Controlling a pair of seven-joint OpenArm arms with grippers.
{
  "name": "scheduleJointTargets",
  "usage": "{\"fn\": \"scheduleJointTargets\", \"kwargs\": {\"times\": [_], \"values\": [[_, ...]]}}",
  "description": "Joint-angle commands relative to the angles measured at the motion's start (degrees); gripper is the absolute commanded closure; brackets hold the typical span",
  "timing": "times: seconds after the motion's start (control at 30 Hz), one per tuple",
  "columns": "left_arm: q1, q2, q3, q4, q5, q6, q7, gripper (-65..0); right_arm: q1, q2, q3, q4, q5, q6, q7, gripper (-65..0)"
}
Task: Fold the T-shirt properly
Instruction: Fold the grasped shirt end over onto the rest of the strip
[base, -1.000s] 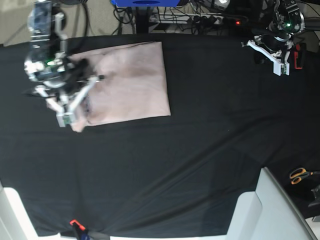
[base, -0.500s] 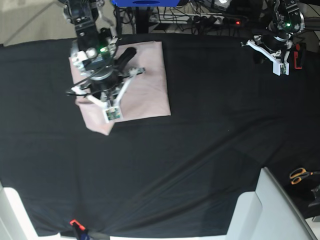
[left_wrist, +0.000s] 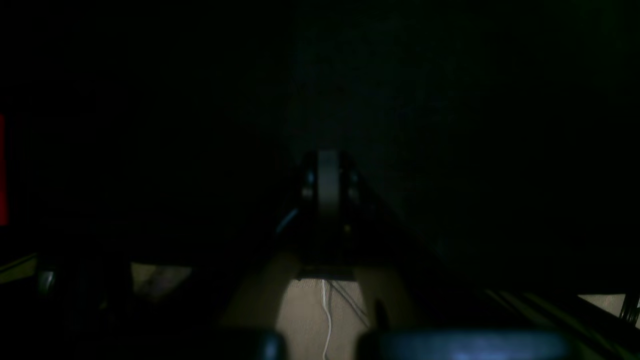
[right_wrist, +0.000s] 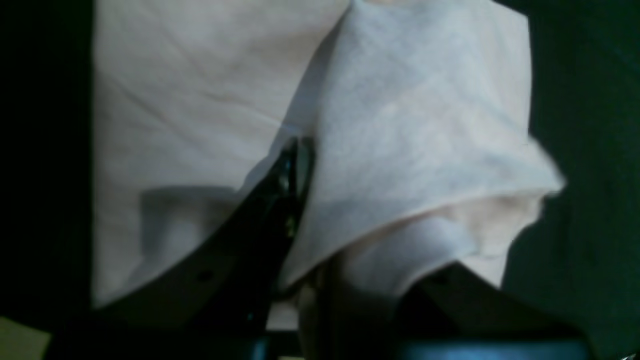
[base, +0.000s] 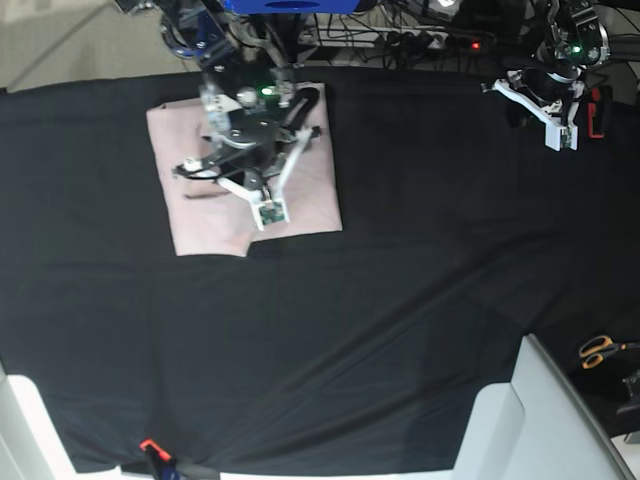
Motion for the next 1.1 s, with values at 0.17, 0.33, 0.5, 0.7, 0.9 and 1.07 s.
{"fn": "scheduleJointTargets", "kwargs": {"times": [0.17, 0.33, 0.5, 0.7, 0.9, 1.07], "values": [[0.23, -0.92, -0.33, 0.64, -0.3, -0.36, -1.1, 0.0, 3.86, -0.32, -7.88, -5.61, -2.04, -10.33, -1.8, 0.0], [0.23, -0.92, -0.33, 0.64, -0.3, -0.36, -1.1, 0.0, 4.92, -0.67, -12.28, -10.27, -7.49, -14.82, -3.47, -0.3], [0.23, -0.92, -0.33, 0.46, -0.3, -0.36, -1.1, 0.0, 4.66, -0.85, -12.72, -9.48, -7.58, -14.64, -3.29, -13.1], [0.23, -0.92, -0.33, 0.46, -0.3, -0.36, -1.1, 0.0, 4.66, -2.69, -12.8, -9.48, -7.4, -11.65, -1.62, -27.0], [0.75, -0.92, -0.42, 0.46, -0.3, -0.36, -1.1, 0.0, 5.18, -3.66, -12.72, -9.65, -0.1, -6.64, -0.31, -26.9], [0.75, -0.92, -0.6, 0.46, -0.3, -0.36, -1.1, 0.0, 5.71, -3.22, -12.89, -9.39, 5.87, -4.53, 2.33, -26.9]]}}
